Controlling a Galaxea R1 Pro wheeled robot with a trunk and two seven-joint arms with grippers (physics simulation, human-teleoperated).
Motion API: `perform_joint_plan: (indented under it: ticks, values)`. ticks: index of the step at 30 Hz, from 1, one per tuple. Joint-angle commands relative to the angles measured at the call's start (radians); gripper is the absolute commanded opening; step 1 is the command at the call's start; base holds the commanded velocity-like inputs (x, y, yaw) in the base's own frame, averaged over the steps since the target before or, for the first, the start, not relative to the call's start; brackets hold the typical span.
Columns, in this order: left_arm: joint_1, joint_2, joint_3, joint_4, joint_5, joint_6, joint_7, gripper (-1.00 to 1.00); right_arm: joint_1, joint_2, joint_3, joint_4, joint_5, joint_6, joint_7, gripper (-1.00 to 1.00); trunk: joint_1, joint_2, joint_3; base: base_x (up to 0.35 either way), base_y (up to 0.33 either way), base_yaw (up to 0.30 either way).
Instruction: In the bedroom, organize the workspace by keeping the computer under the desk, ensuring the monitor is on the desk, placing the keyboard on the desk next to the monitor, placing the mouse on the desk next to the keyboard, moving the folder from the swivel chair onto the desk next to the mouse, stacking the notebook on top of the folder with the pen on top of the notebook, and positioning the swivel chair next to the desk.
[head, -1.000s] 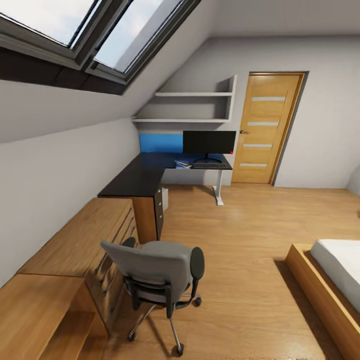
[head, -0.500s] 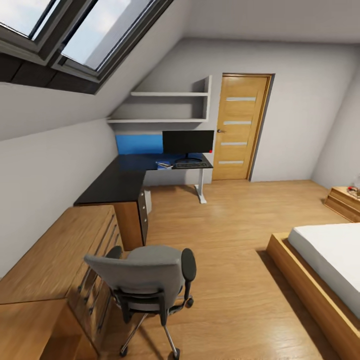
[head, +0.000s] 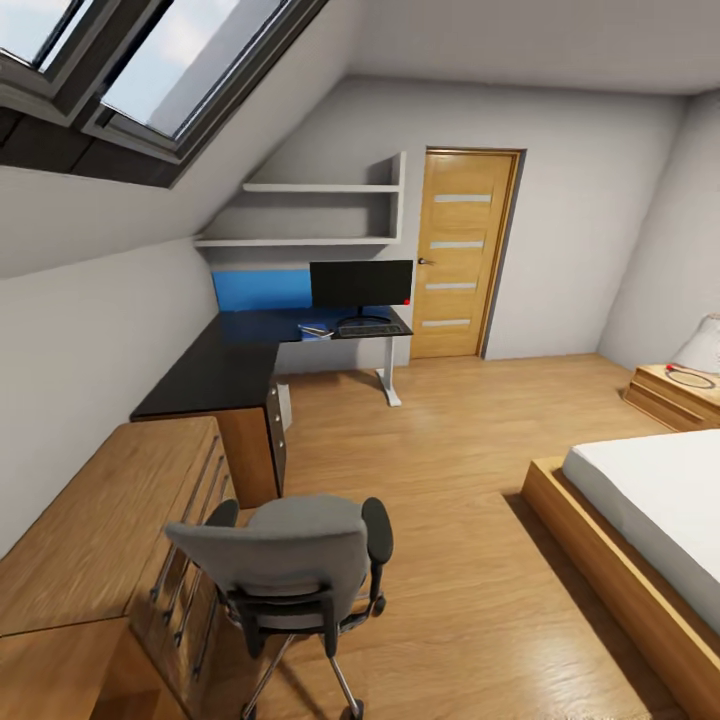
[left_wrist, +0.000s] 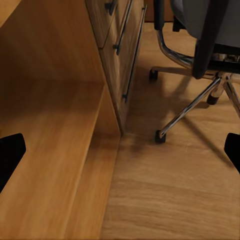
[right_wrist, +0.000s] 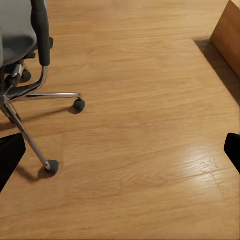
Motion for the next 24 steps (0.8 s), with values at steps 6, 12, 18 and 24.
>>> perform_joint_plan:
  ticks: [6,12,18,24]
  values:
    - [0.0,0.0,-0.001,-0.001,-0.008,-0.001,0.009,1.0,-0.001,-0.001,0.009,0.001,-0.006,-0.003,-0.006,1.0,0.001,-0.002,-0.002,0.001,0.032,-0.008]
    - [0.0,0.0,-0.001,-0.001,-0.008,-0.001,0.009,1.0,-0.001,0.0,0.009,0.001,-0.006,-0.003,-0.006,1.0,0.001,-0.002,-0.002,0.0,0.007,0.047]
    - [0.0,0.0,-0.001,-0.001,-0.008,-0.001,0.009,1.0,-0.001,0.0,0.01,0.001,-0.006,-0.003,-0.006,1.0,0.001,-0.002,-0.002,0.0,0.002,0.175]
    - [0.0,0.0,-0.001,-0.001,-0.008,-0.001,0.01,1.0,-0.001,0.0,0.01,0.001,-0.006,-0.003,-0.007,1.0,0.001,-0.002,-0.002,0.0,0.0,0.23]
